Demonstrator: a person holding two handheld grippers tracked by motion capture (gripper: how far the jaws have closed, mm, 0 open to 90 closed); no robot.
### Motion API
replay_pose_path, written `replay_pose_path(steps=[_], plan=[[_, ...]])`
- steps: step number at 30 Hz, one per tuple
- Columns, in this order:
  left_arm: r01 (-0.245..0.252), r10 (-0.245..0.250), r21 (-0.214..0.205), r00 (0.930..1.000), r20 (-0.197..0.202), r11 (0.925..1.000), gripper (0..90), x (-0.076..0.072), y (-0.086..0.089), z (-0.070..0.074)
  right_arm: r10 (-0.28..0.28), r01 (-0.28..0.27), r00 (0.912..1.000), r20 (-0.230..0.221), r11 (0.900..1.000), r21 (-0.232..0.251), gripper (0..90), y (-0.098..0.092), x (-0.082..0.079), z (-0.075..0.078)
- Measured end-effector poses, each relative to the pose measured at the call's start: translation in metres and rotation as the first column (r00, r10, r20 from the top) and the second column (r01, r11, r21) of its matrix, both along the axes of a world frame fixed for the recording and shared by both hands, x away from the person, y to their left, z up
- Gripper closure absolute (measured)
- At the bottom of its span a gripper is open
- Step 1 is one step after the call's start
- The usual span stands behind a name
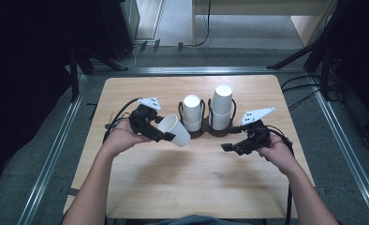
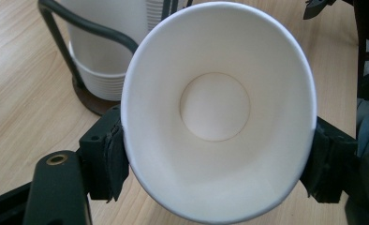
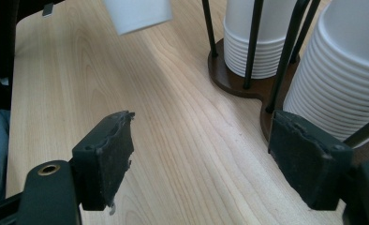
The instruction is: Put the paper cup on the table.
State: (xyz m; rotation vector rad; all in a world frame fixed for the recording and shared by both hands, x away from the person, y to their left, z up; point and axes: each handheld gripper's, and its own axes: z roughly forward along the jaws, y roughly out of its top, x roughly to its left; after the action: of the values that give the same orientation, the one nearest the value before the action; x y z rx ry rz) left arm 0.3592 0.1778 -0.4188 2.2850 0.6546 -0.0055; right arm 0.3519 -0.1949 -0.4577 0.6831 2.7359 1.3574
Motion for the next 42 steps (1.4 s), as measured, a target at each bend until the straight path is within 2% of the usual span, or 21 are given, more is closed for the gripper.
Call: replay_pose_path(steps=[6,13,19,24,34,39,42], plan=[[-0.019,0.019,0.009,0.9998,-0.007,0.9998,23.3,0.005,0.013,-0.004,-0.016,0.016,0.9998,-0.009,0.9999,-0.001,22.3,0.001,0.003,-0.004],[-0.053,0.053,0.010,0.9985,-0.008,0.9985,23.3,0.007,0.027,-0.004,-0.022,0.022,0.9998,0.004,0.9995,-0.023,22.3,0.001,0.003,-0.007],[-0.099,0.099,0.035,0.9950,-0.007,0.9945,23.2,0.009,0.040,-0.006,-0.031,0.032,0.9994,0.012,0.9994,-0.017,22.3,-0.002,0.004,-0.006],[-0.119,0.119,0.028,0.9929,-0.006,0.9925,23.2,0.011,0.048,-0.006,-0.033,0.033,0.9994,0.011,0.9992,-0.022,22.3,-0.003,0.003,-0.006],[-0.191,0.191,0.031,0.9815,-0.006,0.9811,23.2,0.013,0.073,-0.009,-0.033,0.034,0.9994,0.014,0.9990,-0.029,22.3,-0.005,0.003,-0.007],[-0.213,0.214,0.058,0.9769,-0.004,0.9753,23.2,0.014,0.081,-0.013,-0.031,0.031,0.9994,0.018,0.9991,-0.030,22.3,-0.005,0.003,-0.006],[-0.239,0.239,0.060,0.9710,-0.002,0.9692,23.1,0.015,0.088,-0.013,-0.034,0.035,0.9992,0.021,0.9990,-0.027,22.3,-0.006,0.002,-0.006]])
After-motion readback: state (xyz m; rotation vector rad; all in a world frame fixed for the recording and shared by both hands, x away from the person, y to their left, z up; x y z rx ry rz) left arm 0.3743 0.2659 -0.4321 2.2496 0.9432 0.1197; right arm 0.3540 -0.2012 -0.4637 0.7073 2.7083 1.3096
